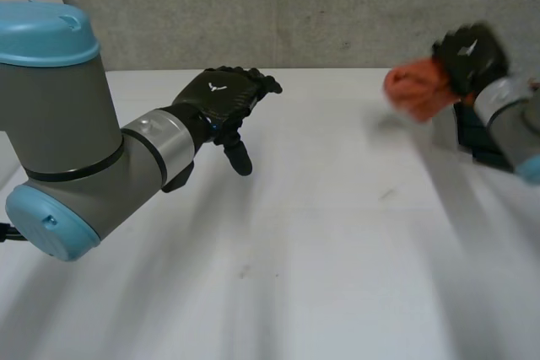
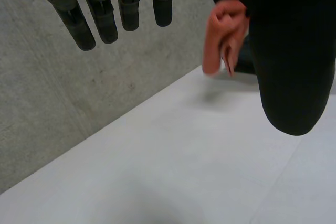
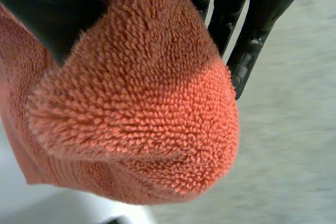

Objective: Fold the laundry.

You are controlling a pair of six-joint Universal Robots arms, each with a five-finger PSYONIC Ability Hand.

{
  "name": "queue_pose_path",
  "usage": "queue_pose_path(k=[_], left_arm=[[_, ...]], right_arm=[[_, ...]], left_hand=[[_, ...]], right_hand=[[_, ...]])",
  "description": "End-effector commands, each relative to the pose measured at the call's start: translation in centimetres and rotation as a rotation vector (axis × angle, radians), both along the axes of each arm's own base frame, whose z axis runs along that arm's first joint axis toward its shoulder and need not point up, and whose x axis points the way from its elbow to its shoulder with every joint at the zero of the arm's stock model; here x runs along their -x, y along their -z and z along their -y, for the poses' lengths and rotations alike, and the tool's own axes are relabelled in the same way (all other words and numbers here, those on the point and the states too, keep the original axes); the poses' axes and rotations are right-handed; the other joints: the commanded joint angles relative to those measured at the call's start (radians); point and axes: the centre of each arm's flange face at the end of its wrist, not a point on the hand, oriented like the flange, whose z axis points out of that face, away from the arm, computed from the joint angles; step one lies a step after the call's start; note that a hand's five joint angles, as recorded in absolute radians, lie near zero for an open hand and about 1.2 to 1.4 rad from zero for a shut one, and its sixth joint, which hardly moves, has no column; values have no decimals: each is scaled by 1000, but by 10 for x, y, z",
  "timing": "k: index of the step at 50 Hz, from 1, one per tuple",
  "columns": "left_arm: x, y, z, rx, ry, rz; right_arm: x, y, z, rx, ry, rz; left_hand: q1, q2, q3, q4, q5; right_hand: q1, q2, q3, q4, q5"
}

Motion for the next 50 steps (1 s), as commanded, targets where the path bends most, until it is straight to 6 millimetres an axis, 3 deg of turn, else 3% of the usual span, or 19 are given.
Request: queue_pose_path(k=[1, 5, 9, 11, 17, 18, 21, 25, 28, 29, 31, 33, 38, 39, 40, 44, 50], left_arm=[[-1, -4, -1, -6, -5, -22], [-1, -4, -1, -7, -5, -21], [-1, -2, -2, -14, -4, -17], [-2, 0, -2, -19, -4, -14], [-1, 5, -2, -28, -2, -8], [-1, 5, -2, -29, -2, -7], [0, 6, -2, -29, -1, -7], [0, 6, -1, -29, -2, -7], [-1, 6, -1, -29, -4, -7], [-1, 5, -1, -29, -4, -7], [-1, 5, -1, -28, -4, -8], [-1, 4, -1, -27, -4, -9], [-2, 1, -2, -19, -5, -14], [-2, 0, -3, -17, -4, -14], [-2, 0, -3, -16, -4, -15], [-3, -8, -6, 1, -3, -26], [-10, -24, -8, 45, -50, -46]], right_arm=[[47, -59, 51, 214, 87, 90], [76, -54, 71, 209, 121, 126], [102, -27, 84, 141, 134, 118], [115, -1, 89, 82, 116, 107], [126, 62, 88, -83, 62, 99], [140, 75, 87, -121, 81, 96], [164, 95, 83, -170, 122, 69], [181, 104, 75, -195, 163, -4], [186, 96, 70, -195, 190, -44], [187, 85, 67, -192, 198, -63], [187, 72, 64, -185, 212, -73], [187, 48, 59, -165, 235, -75], [180, -4, 44, -120, 252, -73], [174, -12, 40, -117, 243, -73], [158, -32, 29, -105, 221, -70], [108, -77, -2, -74, 175, -21], [66, -98, -45, -132, 202, 191]], left_hand=[[-2, -3, -16, 52, 38], [-2, -3, -16, 52, 38], [-2, -3, -16, 52, 38], [-2, -3, -16, 52, 38], [-2, -3, -16, 52, 38], [-2, -3, -16, 52, 38], [-2, -3, -16, 52, 38], [-2, -3, -16, 52, 38], [-2, -3, -16, 52, 38], [-2, -3, -16, 52, 38], [-2, -3, -16, 52, 38], [-2, -3, -16, 52, 38], [-2, -3, -16, 52, 38], [-2, -3, -16, 52, 38], [-2, -3, -16, 52, 38], [-2, -3, -16, 52, 38], [-5, -6, -19, 49, 35]], right_hand=[[590, 257, 264, 207, 331], [590, 257, 264, 207, 331], [587, 254, 261, 204, 328], [587, 254, 261, 204, 328], [582, 248, 255, 198, 322], [582, 248, 255, 198, 322], [573, 239, 246, 190, 314], [400, 67, 74, 17, 141], [23, -311, -304, -361, -237], [-276, -609, -602, -659, -535], [-466, -799, -792, -849, -725], [-594, -928, -921, -977, -853], [-594, -928, -921, -977, -853], [-594, -928, -921, -977, -853], [-594, -928, -921, -977, -853], [-594, -928, -921, -977, -853], [-594, -928, -921, -977, -853]])
